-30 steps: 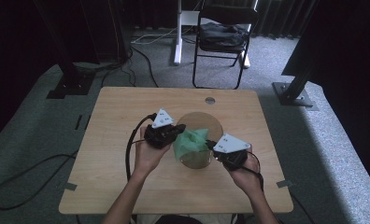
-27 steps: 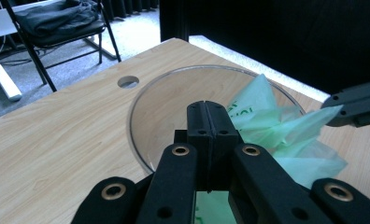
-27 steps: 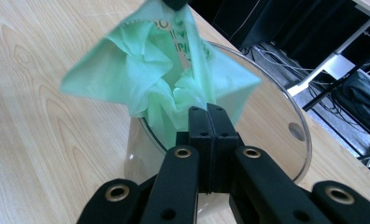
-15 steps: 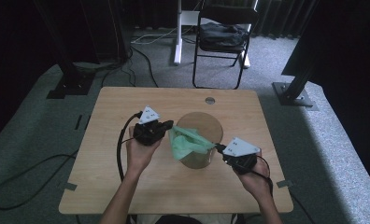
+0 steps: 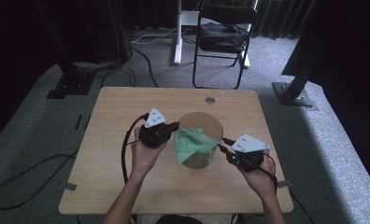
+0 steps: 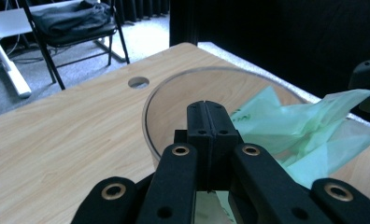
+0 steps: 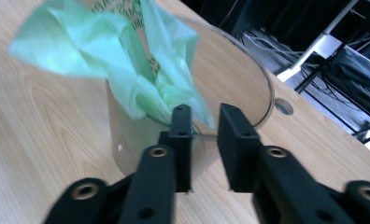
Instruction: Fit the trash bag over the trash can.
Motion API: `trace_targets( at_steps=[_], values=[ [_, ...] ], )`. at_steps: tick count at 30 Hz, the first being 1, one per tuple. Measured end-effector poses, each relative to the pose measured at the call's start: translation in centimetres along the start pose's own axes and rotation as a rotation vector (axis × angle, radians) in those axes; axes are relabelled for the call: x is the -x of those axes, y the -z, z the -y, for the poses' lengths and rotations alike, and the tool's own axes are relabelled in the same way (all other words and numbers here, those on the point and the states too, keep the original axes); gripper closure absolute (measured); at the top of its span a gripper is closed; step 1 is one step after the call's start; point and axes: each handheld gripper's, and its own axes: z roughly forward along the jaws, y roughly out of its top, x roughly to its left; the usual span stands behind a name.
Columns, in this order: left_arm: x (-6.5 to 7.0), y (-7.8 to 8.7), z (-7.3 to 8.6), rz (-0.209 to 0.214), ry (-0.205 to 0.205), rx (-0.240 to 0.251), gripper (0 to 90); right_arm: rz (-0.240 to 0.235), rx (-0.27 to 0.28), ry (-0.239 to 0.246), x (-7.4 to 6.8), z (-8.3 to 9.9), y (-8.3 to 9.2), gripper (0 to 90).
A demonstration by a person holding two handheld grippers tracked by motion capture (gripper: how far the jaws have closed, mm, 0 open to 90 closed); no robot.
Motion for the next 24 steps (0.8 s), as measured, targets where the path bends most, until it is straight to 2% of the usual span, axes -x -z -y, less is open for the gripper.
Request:
trace_targets(
  at_steps=[4,7,12,15,17,18,19,20,21,23,24],
  values=[
    [0.2,0.8,-0.5,-0.001,0.002,0.036,90.0,-0.02,0.063,-0.031,0.2,-1.2,0.4,65.3],
    [0.3,1.1,-0.8,-0.001,0.0,0.054,90.0,-0.028,0.079,-0.046,0.2,-2.0,0.2,62.7],
    [0.2,1.8,-1.0,-0.003,0.016,0.093,90.0,-0.043,0.015,-0.057,0.0,-2.0,-1.9,58.1],
    [-0.2,2.1,-1.0,-0.01,0.033,0.111,90.0,-0.049,-0.007,-0.09,0.3,-1.3,-2.8,55.9],
    [-0.3,2.2,-1.0,-0.01,0.038,0.115,90.0,-0.073,-0.02,-0.124,0.7,-0.8,-3.3,56.1],
    [-0.5,2.3,-1.0,-0.016,0.043,0.121,90.0,-0.078,-0.025,-0.135,0.9,-0.6,-3.4,61.9],
    [-0.5,2.3,-1.0,-0.016,0.043,0.121,90.0,-0.078,-0.025,-0.135,0.9,-0.6,-3.4,61.9],
    [-0.6,2.3,-1.0,-0.02,0.046,0.122,90.0,-0.086,-0.028,-0.155,1.3,-0.3,-3.5,76.9],
    [-1.0,2.2,-0.9,-0.033,0.05,0.118,90.0,-0.087,-0.031,-0.164,1.5,-0.3,-3.5,82.3],
    [-1.0,2.2,-0.9,-0.033,0.05,0.118,90.0,-0.079,-0.034,-0.167,1.7,-0.2,-3.5,82.3],
    [-1.5,2.0,-0.6,-0.045,0.057,0.102,90.0,-0.06,-0.039,-0.172,2.2,-0.3,-3.3,88.1]
  ],
)
